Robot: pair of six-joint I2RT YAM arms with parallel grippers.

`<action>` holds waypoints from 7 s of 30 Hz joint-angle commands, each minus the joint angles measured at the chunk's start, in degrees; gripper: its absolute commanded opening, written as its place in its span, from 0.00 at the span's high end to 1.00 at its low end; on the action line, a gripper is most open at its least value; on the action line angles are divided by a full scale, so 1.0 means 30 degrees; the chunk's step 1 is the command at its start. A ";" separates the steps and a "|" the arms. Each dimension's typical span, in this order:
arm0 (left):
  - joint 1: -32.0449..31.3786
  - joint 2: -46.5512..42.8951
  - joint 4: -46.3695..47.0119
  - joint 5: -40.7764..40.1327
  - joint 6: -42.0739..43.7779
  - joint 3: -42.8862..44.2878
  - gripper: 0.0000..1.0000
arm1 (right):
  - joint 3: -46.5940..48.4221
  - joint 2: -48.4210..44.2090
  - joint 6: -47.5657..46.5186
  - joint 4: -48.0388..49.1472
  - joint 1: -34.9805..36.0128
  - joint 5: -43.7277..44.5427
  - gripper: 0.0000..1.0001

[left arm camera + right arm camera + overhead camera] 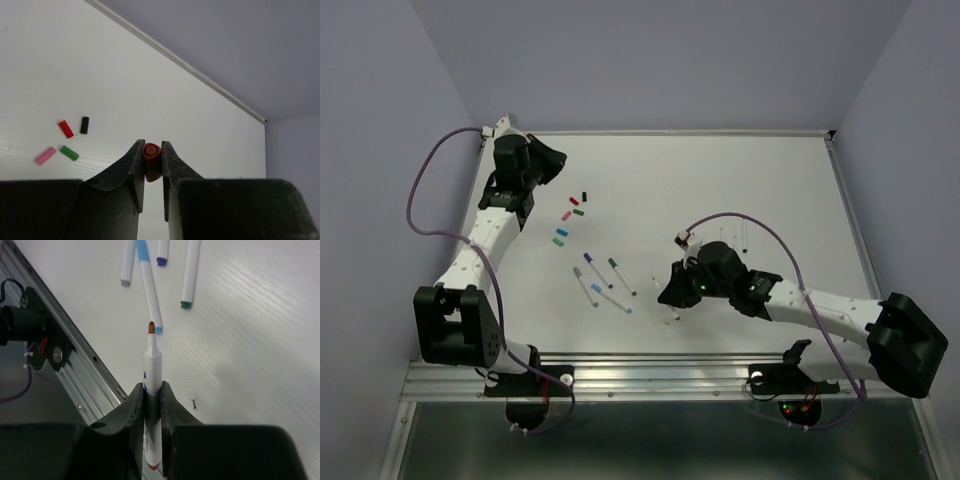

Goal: Open the pen caps

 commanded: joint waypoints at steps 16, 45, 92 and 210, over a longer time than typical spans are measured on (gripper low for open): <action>0.1669 0.3660 -0.4141 -0.5074 0.1808 -0.1596 1.00 | 0.4171 0.2591 -0.1130 -0.5424 -0.8151 0.9305 0.98; 0.1699 0.6772 -0.4698 -0.4724 0.2804 -0.0012 0.25 | 0.6225 0.6671 -0.3122 -0.5659 -0.9503 0.9923 0.66; -0.1641 -0.5742 -0.6075 -0.5896 0.0519 -0.5198 0.01 | 1.4486 1.4667 -0.6405 -0.7153 0.3065 0.8897 0.28; 0.1319 0.5740 -0.4140 -0.3431 0.2394 0.0660 0.97 | 0.2445 0.0225 -0.0426 -0.4017 -0.6103 0.9099 0.97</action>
